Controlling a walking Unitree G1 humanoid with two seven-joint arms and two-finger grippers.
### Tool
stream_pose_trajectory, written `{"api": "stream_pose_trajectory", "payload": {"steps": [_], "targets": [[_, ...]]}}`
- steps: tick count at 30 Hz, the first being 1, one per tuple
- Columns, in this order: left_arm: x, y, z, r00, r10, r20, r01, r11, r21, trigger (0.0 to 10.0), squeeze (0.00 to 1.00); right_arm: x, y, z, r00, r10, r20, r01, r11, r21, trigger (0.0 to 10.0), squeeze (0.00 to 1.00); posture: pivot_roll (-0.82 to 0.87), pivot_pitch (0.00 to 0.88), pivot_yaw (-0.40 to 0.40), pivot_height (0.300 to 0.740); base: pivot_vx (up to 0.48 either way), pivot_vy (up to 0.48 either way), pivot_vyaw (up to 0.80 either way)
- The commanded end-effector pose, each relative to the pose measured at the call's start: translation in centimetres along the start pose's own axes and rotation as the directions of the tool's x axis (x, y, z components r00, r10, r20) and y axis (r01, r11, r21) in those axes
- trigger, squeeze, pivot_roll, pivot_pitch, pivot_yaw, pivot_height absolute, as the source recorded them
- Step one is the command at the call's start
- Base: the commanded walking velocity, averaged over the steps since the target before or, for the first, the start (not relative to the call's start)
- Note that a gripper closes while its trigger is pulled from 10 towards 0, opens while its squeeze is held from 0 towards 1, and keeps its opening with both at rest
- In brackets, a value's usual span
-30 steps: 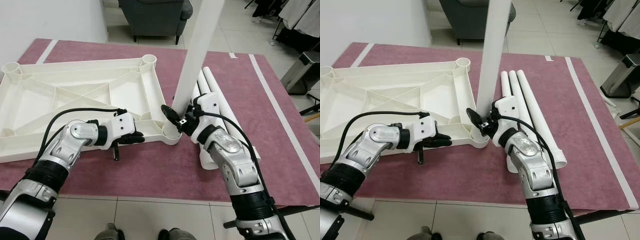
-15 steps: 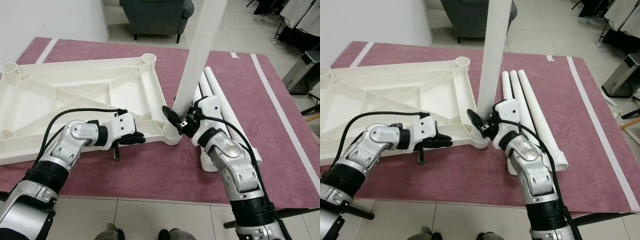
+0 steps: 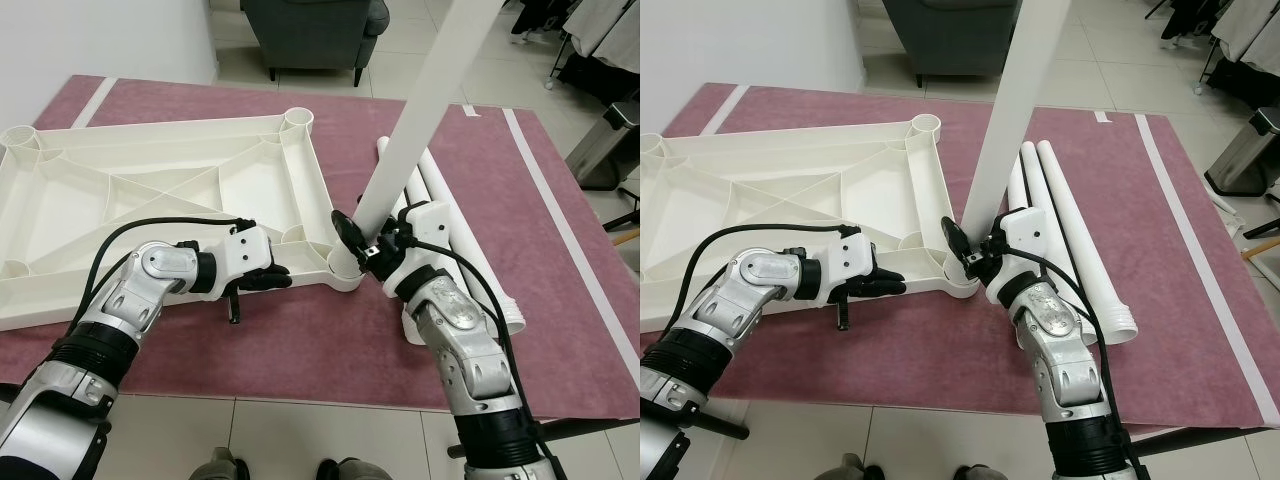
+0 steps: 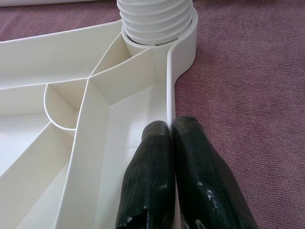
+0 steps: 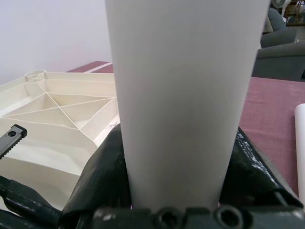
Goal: Building children table
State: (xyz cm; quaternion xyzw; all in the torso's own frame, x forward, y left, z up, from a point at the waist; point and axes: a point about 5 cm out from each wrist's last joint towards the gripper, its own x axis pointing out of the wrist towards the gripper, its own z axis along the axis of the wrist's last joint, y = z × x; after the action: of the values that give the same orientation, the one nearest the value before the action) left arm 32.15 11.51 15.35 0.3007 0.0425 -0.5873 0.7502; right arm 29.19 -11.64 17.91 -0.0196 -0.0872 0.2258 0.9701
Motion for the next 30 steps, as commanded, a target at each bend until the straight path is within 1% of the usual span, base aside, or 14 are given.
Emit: {"api": "stream_pose_trajectory", "payload": {"steps": [1, 2, 5, 7, 9, 10, 12, 17, 18, 19, 22, 26, 27, 30], "targets": [[0.4, -0.9, -0.9, 1.000, -0.008, -0.016, 0.007, 0.999, -0.044, 10.0, 0.00, -1.1, -0.3, -4.3, 0.970, -0.121, -0.211, 0.118, 0.993, -0.028, 10.0, 0.00, 0.04, 0.131, 0.006, 0.740, 0.000, 0.000, 0.00], [0.4, -0.9, -0.9, 1.000, -0.008, -0.016, 0.007, 0.999, -0.044, 10.0, 0.00, -1.1, -0.3, -4.3, 0.970, -0.121, -0.211, 0.118, 0.993, -0.028, 10.0, 0.00, 0.04, 0.131, 0.006, 0.740, 0.000, 0.000, 0.00], [0.3, -0.8, -0.9, 1.000, -0.004, -0.017, 0.003, 0.999, -0.044, 10.0, 0.00, -1.4, -0.4, -4.7, 0.949, -0.222, -0.225, 0.219, 0.975, -0.038, 10.0, 0.00, 0.04, 0.133, 0.005, 0.740, 0.000, 0.000, 0.00], [0.3, -0.8, -0.9, 1.000, -0.004, -0.017, 0.003, 0.999, -0.044, 10.0, 0.00, -1.4, -0.4, -4.7, 0.949, -0.222, -0.225, 0.219, 0.975, -0.038, 10.0, 0.00, 0.04, 0.133, 0.005, 0.740, 0.000, 0.000, 0.00], [0.3, -0.9, -0.9, 1.000, -0.005, -0.017, 0.004, 0.999, -0.045, 10.0, 0.00, -1.9, -0.5, -5.2, 0.920, -0.314, -0.234, 0.320, 0.947, -0.013, 10.0, 0.00, 0.04, 0.137, 0.008, 0.740, 0.000, 0.000, 0.00], [0.3, -0.9, -0.9, 1.000, -0.005, -0.017, 0.004, 0.999, -0.045, 10.0, 0.00, -1.9, -0.5, -5.2, 0.920, -0.314, -0.234, 0.320, 0.947, -0.013, 10.0, 0.00, 0.04, 0.137, 0.008, 0.740, 0.000, 0.000, 0.00], [0.3, -0.9, -0.9, 1.000, -0.007, -0.017, 0.007, 0.999, -0.045, 10.0, 0.00, -2.5, -0.7, -5.9, 0.878, -0.393, -0.271, 0.406, 0.914, -0.010, 10.0, 0.00, 0.04, 0.138, 0.009, 0.740, 0.000, 0.000, 0.00], [0.3, -0.9, -0.9, 1.000, -0.008, -0.017, 0.007, 0.999, -0.045, 10.0, 0.00, -2.7, -0.7, -6.2, 0.864, -0.414, -0.287, 0.429, 0.903, -0.012, 10.0, 0.00, 0.04, 0.138, 0.009, 0.740, 0.000, 0.000, 0.00], [0.3, -0.9, -0.9, 1.000, -0.009, -0.018, 0.008, 0.999, -0.044, 10.0, 0.00, -2.9, -0.8, -6.6, 0.839, -0.447, -0.312, 0.463, 0.886, -0.024, 10.0, 0.00, 0.04, 0.137, 0.011, 0.740, 0.000, 0.000, 0.00], [0.3, -0.9, -0.9, 1.000, -0.009, -0.018, 0.008, 0.999, -0.044, 10.0, 0.00, -2.9, -0.8, -6.6, 0.839, -0.447, -0.312, 0.463, 0.886, -0.024, 10.0, 0.00, 0.04, 0.137, 0.011, 0.740, 0.000, 0.000, 0.00], [0.3, -0.8, -0.9, 1.000, -0.007, -0.020, 0.006, 0.999, -0.044, 10.0, 0.00, -3.1, -0.8, -7.1, 0.785, -0.505, -0.358, 0.503, 0.858, -0.107, 10.0, 0.00, 0.04, 0.139, 0.009, 0.740, 0.000, 0.000, 0.00], [0.3, -0.8, -1.0, 1.000, -0.007, -0.021, 0.006, 0.999, -0.044, 10.0, 0.00, -3.1, -0.7, -7.1, 0.784, -0.508, -0.357, 0.503, 0.857, -0.115, 10.0, 0.00, 0.04, 0.138, 0.008, 0.740, 0.000, 0.000, 0.00], [0.2, -0.8, -1.0, 1.000, -0.005, -0.021, 0.004, 0.999, -0.045, 10.0, 0.00, -2.8, -0.5, -6.9, 0.785, -0.516, -0.344, 0.487, 0.856, -0.172, 10.0, 0.00, 0.04, 0.138, 0.005, 0.740, 0.000, 0.000, 0.00], [0.2, -0.9, -1.0, 1.000, -0.005, -0.022, 0.004, 0.999, -0.045, 10.0, 0.00, -2.8, -0.5, -6.8, 0.785, -0.518, -0.339, 0.484, 0.855, -0.186, 10.0, 0.00, 0.04, 0.138, 0.005, 0.740, 0.000, 0.000, 0.00]]}}
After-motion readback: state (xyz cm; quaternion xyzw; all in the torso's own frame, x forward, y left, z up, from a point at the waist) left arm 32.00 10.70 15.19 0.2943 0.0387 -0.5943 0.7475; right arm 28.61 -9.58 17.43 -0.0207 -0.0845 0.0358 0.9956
